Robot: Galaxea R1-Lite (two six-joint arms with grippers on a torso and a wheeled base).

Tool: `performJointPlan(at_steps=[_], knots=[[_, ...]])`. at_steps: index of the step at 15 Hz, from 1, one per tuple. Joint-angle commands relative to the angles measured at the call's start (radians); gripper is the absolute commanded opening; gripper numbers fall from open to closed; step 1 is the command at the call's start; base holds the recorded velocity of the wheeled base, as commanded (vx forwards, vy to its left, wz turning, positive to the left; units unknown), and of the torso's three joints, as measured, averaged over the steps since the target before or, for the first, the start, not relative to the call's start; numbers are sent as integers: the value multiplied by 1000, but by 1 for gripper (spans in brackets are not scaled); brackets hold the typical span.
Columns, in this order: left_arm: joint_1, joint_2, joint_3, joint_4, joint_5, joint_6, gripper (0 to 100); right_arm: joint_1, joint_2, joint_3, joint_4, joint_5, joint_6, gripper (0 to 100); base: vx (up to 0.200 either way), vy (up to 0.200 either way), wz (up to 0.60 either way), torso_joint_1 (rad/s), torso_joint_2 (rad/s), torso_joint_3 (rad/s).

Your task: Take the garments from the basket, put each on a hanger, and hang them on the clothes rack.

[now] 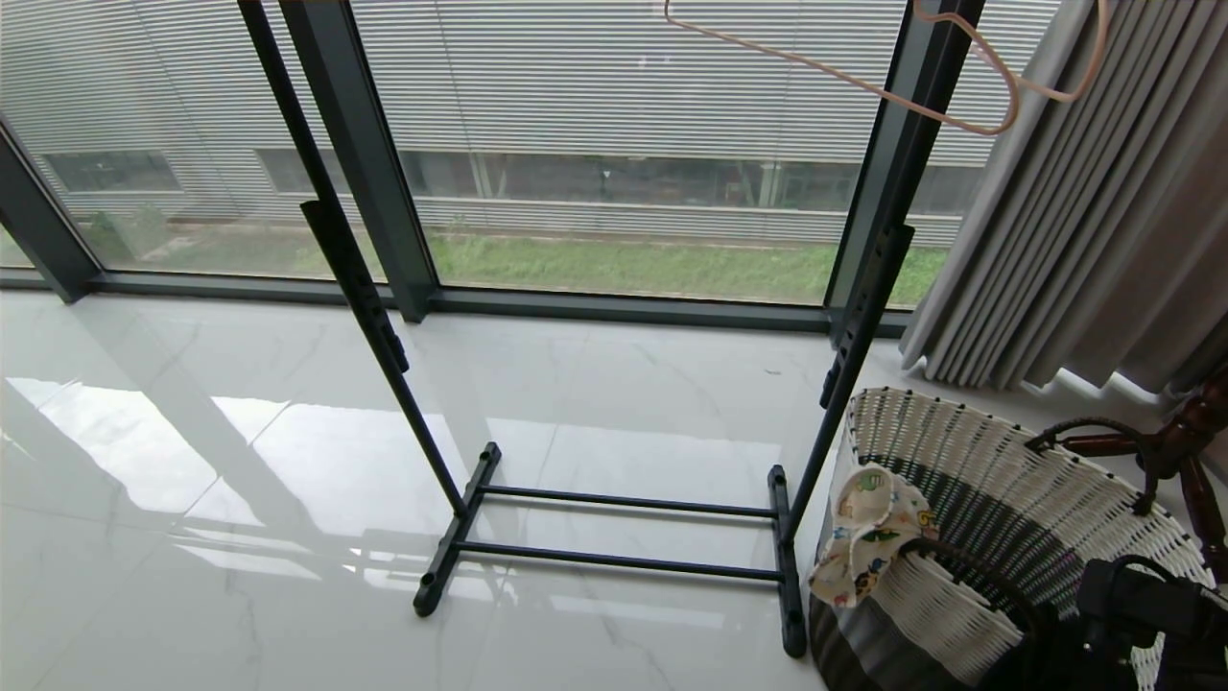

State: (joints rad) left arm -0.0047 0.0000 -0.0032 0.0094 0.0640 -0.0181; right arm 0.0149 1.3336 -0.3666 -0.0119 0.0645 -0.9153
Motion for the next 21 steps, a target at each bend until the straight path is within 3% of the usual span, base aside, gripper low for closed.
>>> performJointPlan(at_steps=[1,3,4,6,10,13,15,18,21], knots=[[0,0,0,0,0,0,100,-1,91,0,-65,1,1,100,0,0,0,0,0,0],[0,0,0,0,0,0,100,-6,145,0,-145,-6,0,100,0,0,0,0,0,0],[0,0,0,0,0,0,100,-15,160,0,-161,-20,-2,0,0,0,0,0,0,0],[0,0,0,0,0,0,100,-16,167,0,-161,-55,0,0,0,0,0,0,0,0],[0,0,0,0,0,0,100,-16,157,2,-161,-52,1,0,0,0,0,0,0,0],[0,0,0,0,0,-2,100,-13,30,-8,-112,-41,9,0,0,0,0,0,0,0],[0,0,0,0,0,-3,100,-10,-114,-68,43,1,36,0,0,0,0,0,0,0],[0,0,0,0,0,-10,100,-9,-369,-371,595,78,118,0,0,0,0,0,0,0],[0,0,0,0,0,0,100,-3,-468,-572,900,124,133,0,0,0,0,0,0,0]])
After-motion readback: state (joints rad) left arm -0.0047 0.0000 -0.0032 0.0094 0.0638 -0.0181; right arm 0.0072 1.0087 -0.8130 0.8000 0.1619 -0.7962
